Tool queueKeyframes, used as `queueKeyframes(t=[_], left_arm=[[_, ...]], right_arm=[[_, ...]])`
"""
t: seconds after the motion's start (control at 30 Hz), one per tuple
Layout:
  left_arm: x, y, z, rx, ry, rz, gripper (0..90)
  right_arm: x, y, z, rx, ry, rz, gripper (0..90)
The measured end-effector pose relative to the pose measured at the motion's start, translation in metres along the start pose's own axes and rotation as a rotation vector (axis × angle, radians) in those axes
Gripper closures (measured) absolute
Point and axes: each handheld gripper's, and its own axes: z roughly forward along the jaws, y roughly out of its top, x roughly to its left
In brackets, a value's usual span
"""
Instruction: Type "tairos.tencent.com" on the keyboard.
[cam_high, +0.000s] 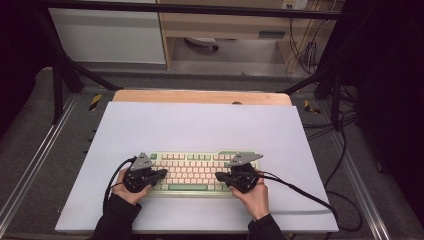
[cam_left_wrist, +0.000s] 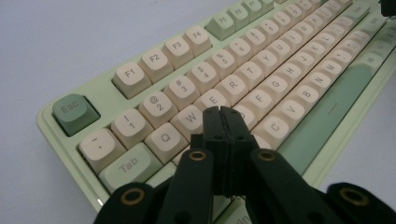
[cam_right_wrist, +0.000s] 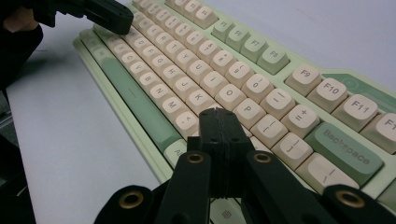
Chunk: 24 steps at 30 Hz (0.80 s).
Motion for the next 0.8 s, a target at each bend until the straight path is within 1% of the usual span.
queueKeyframes(t=[0.23, 0.33, 0.53, 0.67, 0.8], left_arm=[[-0.002, 0.001, 0.004, 0.007, -0.003, 0.013, 89.6], [-0.002, 0.0, 0.006, 0.013, -0.002, 0.008, 89.7], [-0.004, 0.002, 0.0, -0.004, -0.005, 0.015, 89.6], [-0.004, 0.001, -0.003, -0.005, -0.01, 0.014, 89.6], [-0.002, 0.001, -0.005, -0.01, -0.013, 0.005, 89.6]], right_arm=[[0.0, 0.0, 0.0, -0.003, 0.001, -0.001, 90.0], [0.001, 0.0, 0.0, 0.001, 0.002, 0.0, 90.0], [0.002, -0.001, 0.002, -0.011, 0.009, 0.002, 90.0], [0.003, -0.001, 0.005, -0.016, 0.017, 0.013, 90.0], [0.006, -0.002, 0.012, -0.01, 0.023, 0.008, 90.0]])
